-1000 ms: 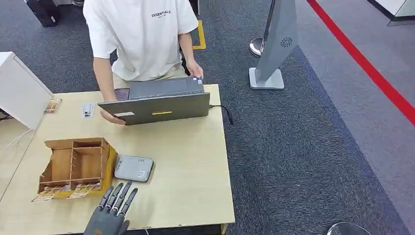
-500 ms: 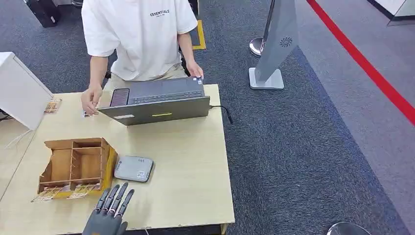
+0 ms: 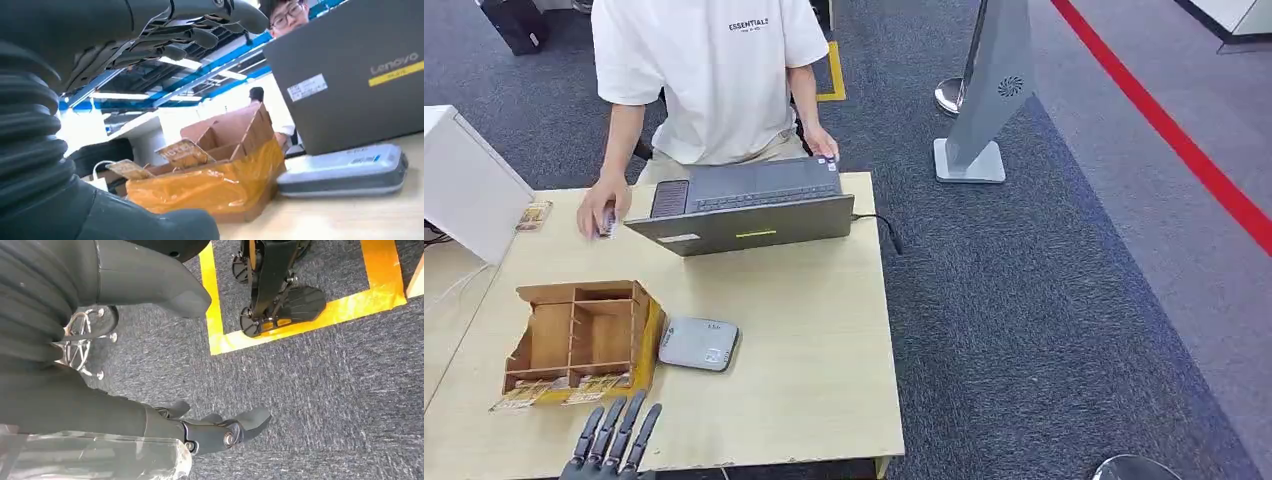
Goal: Pass the card to the sensor for recognition and then transmit it.
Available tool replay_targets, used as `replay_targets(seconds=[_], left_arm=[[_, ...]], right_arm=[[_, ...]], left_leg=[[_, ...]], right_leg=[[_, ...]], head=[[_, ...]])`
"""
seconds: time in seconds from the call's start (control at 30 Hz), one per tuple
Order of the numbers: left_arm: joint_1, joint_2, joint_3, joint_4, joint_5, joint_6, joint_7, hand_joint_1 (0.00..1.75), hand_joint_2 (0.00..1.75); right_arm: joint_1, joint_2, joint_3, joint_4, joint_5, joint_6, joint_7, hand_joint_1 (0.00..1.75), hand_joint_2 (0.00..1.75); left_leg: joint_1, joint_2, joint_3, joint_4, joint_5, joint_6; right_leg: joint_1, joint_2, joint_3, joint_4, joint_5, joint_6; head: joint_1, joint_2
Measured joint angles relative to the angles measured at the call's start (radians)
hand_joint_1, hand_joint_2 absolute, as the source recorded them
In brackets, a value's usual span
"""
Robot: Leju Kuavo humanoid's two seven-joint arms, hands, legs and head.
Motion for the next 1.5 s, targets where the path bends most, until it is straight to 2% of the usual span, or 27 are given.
replay_targets(seconds=[0.3,0.53,0.63,0.77,0.93,1.07,1.13,1.27,1.5], left_arm=[[0.015,0.001,0.015,-0.034,-0.001,0.000,-0.011,0.00,1.75],[0.022,-0.019,0.045,-0.058,0.000,0.000,-0.064,0.00,1.75],[0.020,-0.037,0.077,-0.064,0.018,0.000,-0.105,0.00,1.75],[0.010,-0.087,0.162,-0.062,0.062,0.000,-0.221,0.00,1.75],[-0.056,-0.176,0.336,0.012,0.119,0.000,-0.432,0.00,1.75],[-0.134,-0.248,0.494,0.105,0.139,0.000,-0.549,0.00,1.75],[-0.167,-0.272,0.559,0.147,0.142,0.000,-0.579,0.00,1.75],[-0.205,-0.305,0.655,0.202,0.143,0.000,-0.595,0.00,1.75],[-0.227,-0.330,0.705,0.243,0.143,0.000,-0.595,0.00,1.75]], right_arm=[[0.000,0.000,0.000,-0.001,0.010,0.002,-0.012,0.00,1.75],[0.001,0.000,-0.003,-0.001,0.024,0.002,-0.003,0.00,1.75],[0.000,0.000,-0.007,-0.001,0.032,0.004,-0.003,0.00,1.75],[0.001,0.000,-0.008,-0.001,0.052,0.007,-0.003,0.00,1.75],[0.000,0.000,-0.008,-0.002,0.083,0.023,-0.002,0.00,1.75],[-0.001,0.000,-0.008,-0.002,0.105,0.023,0.001,0.00,1.75],[-0.001,-0.001,-0.008,-0.002,0.114,0.023,0.002,0.00,1.75],[-0.002,-0.001,-0.008,-0.003,0.120,0.024,0.002,0.00,1.75],[-0.003,-0.001,-0.008,-0.003,0.120,0.024,0.002,0.00,1.75]], left_leg=[[0.000,0.000,0.000,0.000,0.000,0.000],[0.000,0.000,0.000,0.000,0.000,0.000],[0.000,0.000,0.000,0.000,0.000,0.000],[0.000,0.000,0.000,0.000,0.000,0.000],[0.000,-0.001,0.000,0.000,0.001,0.000],[0.000,-0.001,0.001,0.000,0.001,0.000],[0.000,-0.001,0.001,0.000,0.001,0.000],[0.000,-0.001,0.001,0.000,0.001,0.000],[0.000,-0.001,0.001,0.000,0.001,0.000]], right_leg=[[0.000,0.000,0.000,0.000,0.000,0.000],[0.000,0.000,0.000,0.000,0.000,0.000],[0.000,0.000,0.000,0.000,0.000,0.000],[0.000,0.000,0.000,0.000,0.000,0.000],[0.000,-0.001,0.001,0.000,0.000,0.000],[0.000,-0.001,0.001,0.000,0.000,0.000],[0.000,-0.001,0.001,0.000,0.000,0.000],[0.000,-0.001,0.001,0.000,0.000,0.000],[0.000,-0.001,0.001,0.000,0.000,0.000]], head=[[0.000,0.000],[0.000,0.000],[0.000,0.000],[0.000,0.000],[0.000,0.000],[0.000,0.000],[0.000,0.000],[0.000,0.000],[0.000,0.000]])
